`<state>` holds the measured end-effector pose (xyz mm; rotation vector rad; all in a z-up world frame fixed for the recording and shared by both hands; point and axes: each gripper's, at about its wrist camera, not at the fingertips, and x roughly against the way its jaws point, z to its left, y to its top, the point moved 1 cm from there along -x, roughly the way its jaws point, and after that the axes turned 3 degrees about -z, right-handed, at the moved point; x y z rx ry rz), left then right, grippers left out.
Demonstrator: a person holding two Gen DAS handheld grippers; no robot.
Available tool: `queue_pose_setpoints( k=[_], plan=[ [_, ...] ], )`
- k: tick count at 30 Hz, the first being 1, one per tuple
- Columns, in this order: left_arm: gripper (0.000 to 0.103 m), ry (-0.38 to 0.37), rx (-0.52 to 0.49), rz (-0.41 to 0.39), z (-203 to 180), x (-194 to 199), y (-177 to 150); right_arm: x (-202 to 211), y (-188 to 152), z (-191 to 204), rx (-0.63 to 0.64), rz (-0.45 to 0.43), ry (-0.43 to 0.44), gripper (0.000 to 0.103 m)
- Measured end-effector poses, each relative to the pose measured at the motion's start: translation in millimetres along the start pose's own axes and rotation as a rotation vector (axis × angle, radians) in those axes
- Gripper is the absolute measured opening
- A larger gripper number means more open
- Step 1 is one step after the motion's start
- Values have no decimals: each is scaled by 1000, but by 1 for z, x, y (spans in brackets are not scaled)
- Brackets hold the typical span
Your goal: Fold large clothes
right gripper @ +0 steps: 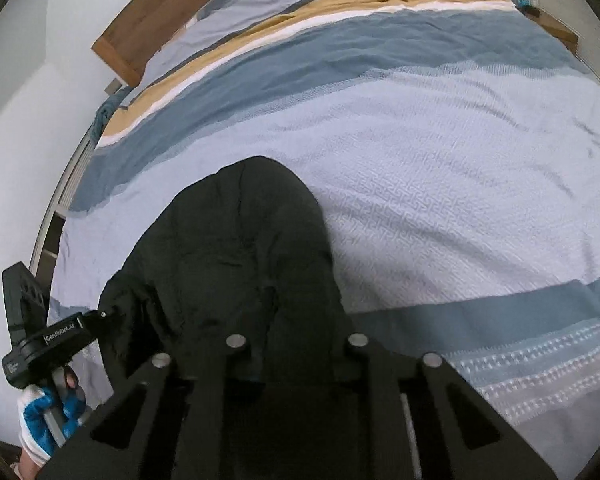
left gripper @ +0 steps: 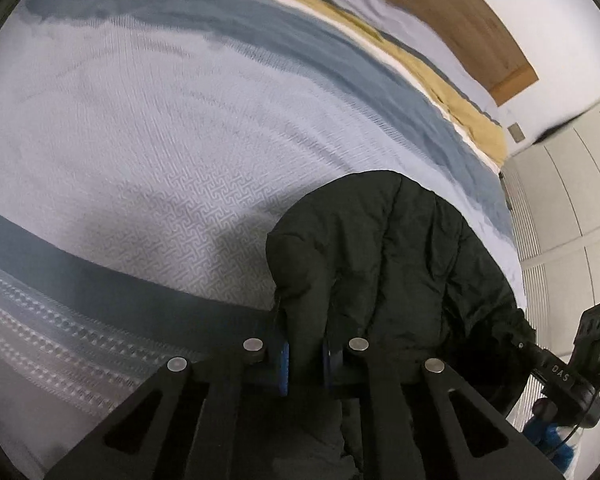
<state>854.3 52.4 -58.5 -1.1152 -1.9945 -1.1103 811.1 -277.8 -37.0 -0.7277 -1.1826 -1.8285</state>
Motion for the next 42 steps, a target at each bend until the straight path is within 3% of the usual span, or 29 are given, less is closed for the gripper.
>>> queue_pose_setpoints(
  k=[4, 10, 18, 26, 35, 42],
  plan=[
    [10, -5, -53, -19, -6, 34, -10, 35, -9, 7, -3, -15, 16, 16],
    [9, -42, -71, -40, -1, 84, -54, 93, -39, 17, -2, -52, 52, 16],
    [8, -93, -91, -58, 19, 119, -130, 148, -113, -2, -71, -122, 141, 15],
    [7, -86, -133, -44, 39, 125, -192, 152, -183, -30, -128, -94, 160, 15],
    [7, -72, -185, -40, 50, 131, -218, 150, -243, -55, -182, -84, 179, 15],
    [7, -32, -215, -23, 49, 125, -221, 136, -255, -57, -124, -39, 101, 15]
  ],
)
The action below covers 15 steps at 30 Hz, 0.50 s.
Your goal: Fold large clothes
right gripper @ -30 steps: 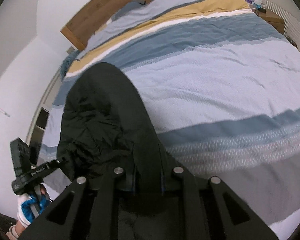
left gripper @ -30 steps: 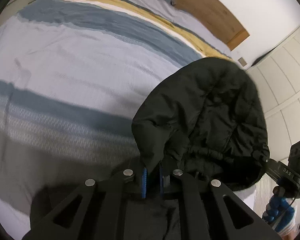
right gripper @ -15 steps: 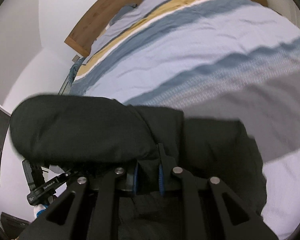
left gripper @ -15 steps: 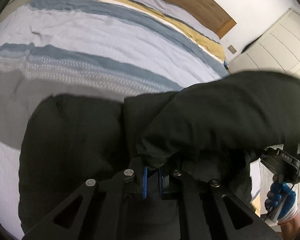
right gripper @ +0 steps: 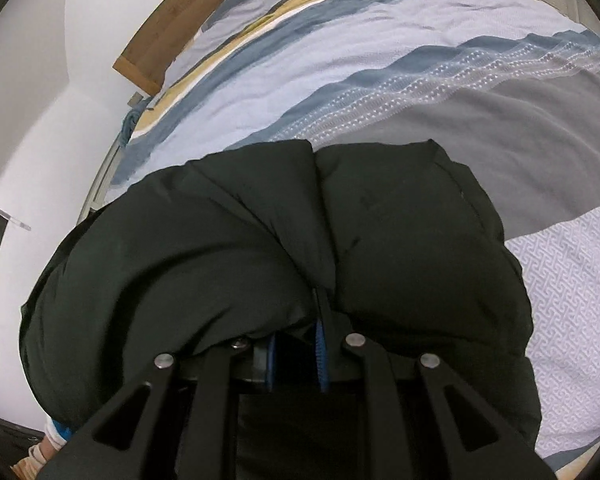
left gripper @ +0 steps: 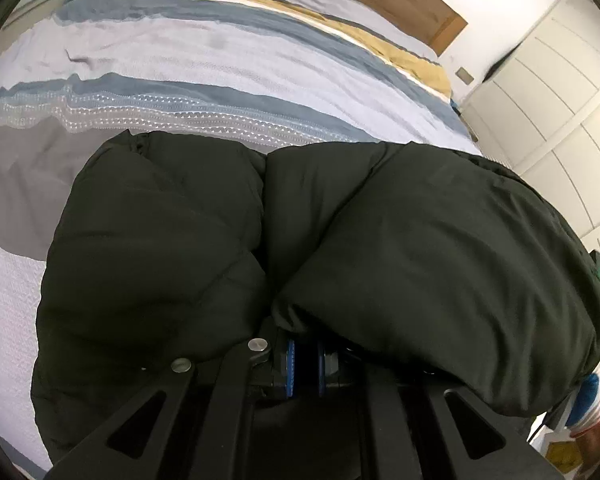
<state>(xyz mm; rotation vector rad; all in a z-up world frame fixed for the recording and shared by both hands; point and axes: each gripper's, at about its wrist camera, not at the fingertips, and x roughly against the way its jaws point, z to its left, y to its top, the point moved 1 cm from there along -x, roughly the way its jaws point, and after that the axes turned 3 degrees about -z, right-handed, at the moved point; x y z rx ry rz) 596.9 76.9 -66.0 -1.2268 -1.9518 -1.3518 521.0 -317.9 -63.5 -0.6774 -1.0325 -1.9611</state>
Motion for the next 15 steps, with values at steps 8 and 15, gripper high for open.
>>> queue_pose_setpoints(
  k=[8, 15],
  plan=[
    [10, 40, -48, -2, -6, 5, -8, 3, 0, 9, 86, 8, -56, 16],
    [16, 66, -72, 4, -9, 11, -15, 12, -6, 13, 142, 21, -107, 35]
  ],
)
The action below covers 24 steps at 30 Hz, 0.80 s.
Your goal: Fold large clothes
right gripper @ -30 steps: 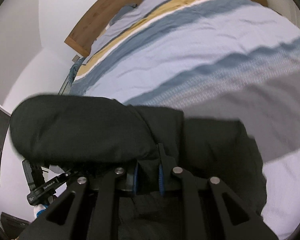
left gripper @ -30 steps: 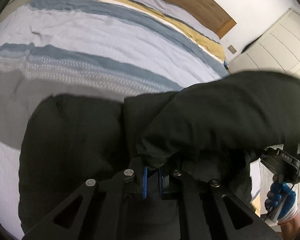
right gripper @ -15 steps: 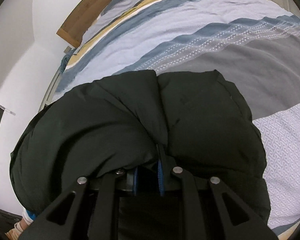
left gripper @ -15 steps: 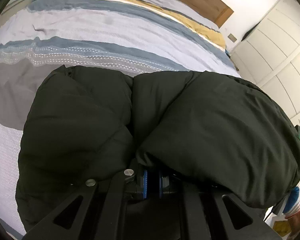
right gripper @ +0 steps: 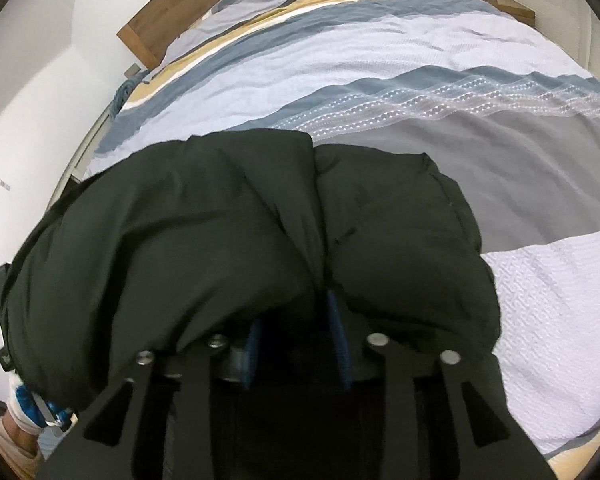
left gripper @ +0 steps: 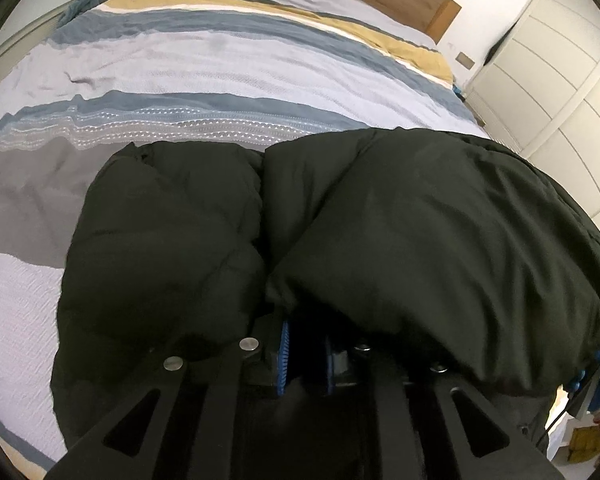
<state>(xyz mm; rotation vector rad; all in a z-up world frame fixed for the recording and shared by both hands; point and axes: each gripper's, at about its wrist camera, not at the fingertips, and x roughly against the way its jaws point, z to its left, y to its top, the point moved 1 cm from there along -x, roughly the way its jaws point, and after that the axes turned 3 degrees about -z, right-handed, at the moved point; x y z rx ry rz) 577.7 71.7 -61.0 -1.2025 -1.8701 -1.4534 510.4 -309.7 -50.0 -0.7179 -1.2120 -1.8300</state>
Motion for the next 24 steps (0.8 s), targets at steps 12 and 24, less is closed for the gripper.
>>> queue_pose_setpoints(
  k=[12, 24],
  plan=[
    [47, -4, -34, -85, -5, 71, 8, 71, 15, -1, 60, -90, -56, 39],
    [68, -83, -103, -127, -67, 29, 87, 55, 81, 72, 183, -139, 32, 53]
  ],
)
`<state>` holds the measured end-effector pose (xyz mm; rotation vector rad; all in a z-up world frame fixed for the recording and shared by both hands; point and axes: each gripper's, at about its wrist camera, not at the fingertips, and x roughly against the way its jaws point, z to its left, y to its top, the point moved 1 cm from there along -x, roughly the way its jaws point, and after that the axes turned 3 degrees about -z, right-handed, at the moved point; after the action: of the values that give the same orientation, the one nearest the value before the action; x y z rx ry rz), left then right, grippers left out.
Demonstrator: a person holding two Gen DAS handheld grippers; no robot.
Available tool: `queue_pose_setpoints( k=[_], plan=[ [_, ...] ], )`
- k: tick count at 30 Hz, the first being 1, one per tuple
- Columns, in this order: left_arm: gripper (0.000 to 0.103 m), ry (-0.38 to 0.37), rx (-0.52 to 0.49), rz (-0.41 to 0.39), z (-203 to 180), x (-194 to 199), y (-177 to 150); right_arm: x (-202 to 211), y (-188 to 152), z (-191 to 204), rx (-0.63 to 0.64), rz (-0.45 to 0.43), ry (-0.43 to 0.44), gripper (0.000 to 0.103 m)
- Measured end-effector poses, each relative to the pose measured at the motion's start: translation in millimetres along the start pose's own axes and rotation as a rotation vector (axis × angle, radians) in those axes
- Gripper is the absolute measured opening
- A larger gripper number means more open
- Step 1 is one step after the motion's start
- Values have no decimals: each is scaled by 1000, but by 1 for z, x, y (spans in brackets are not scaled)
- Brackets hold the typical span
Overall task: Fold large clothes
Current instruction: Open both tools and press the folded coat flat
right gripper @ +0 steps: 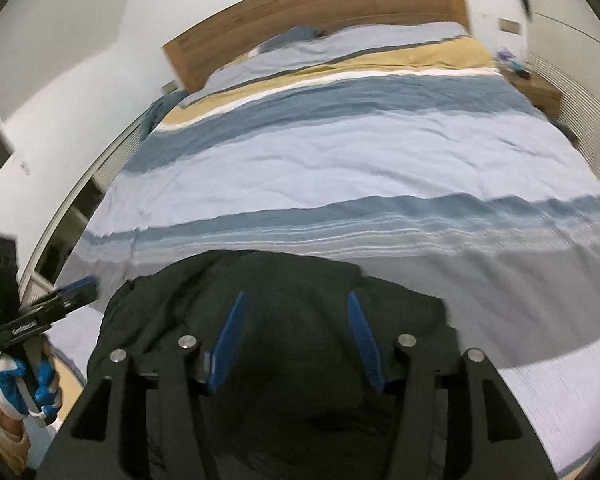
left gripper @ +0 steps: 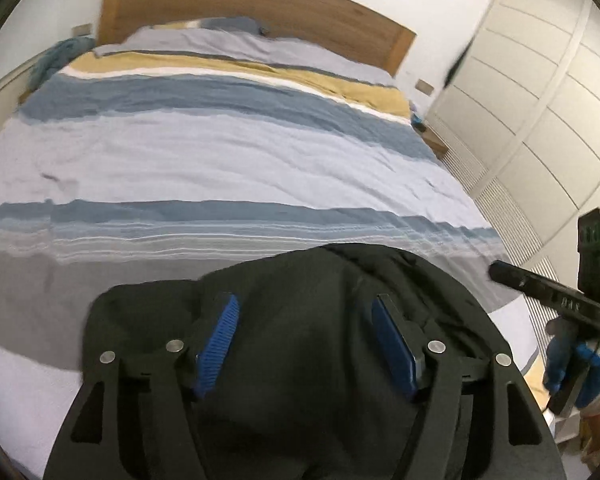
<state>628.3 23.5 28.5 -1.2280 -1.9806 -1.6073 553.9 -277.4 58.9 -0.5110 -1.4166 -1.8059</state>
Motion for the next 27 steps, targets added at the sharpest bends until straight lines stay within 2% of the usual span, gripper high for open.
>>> queue_pose_setpoints(
  k=[2, 4, 8, 10, 16, 22, 27],
  plan=[
    [68, -26, -25, 29, -11, -20, -3, -14, -3, 16, 37, 27, 22, 54],
    [68, -12, -43, 65, -16, -38, -11, -25, -12, 27, 82, 68, 37, 54],
    [68, -7, -52, 146, -14, -62, -47, -55, -47, 38, 148, 194, 5, 55],
    [68, -1, -75, 162, -15, -64, -64, -63, -65, 35, 158, 234, -13, 55],
    [68, 31, -90, 189, -11, -80, -97, -81, -104, 28, 183, 272, -45, 55],
    [68, 52, -104, 187, -3, -103, -112, -109, -118, 26, 222, 291, -111, 56],
    [69, 74, -130, 188, -6, -103, -116, -118, -127, 27, 240, 279, -130, 56]
  ],
)
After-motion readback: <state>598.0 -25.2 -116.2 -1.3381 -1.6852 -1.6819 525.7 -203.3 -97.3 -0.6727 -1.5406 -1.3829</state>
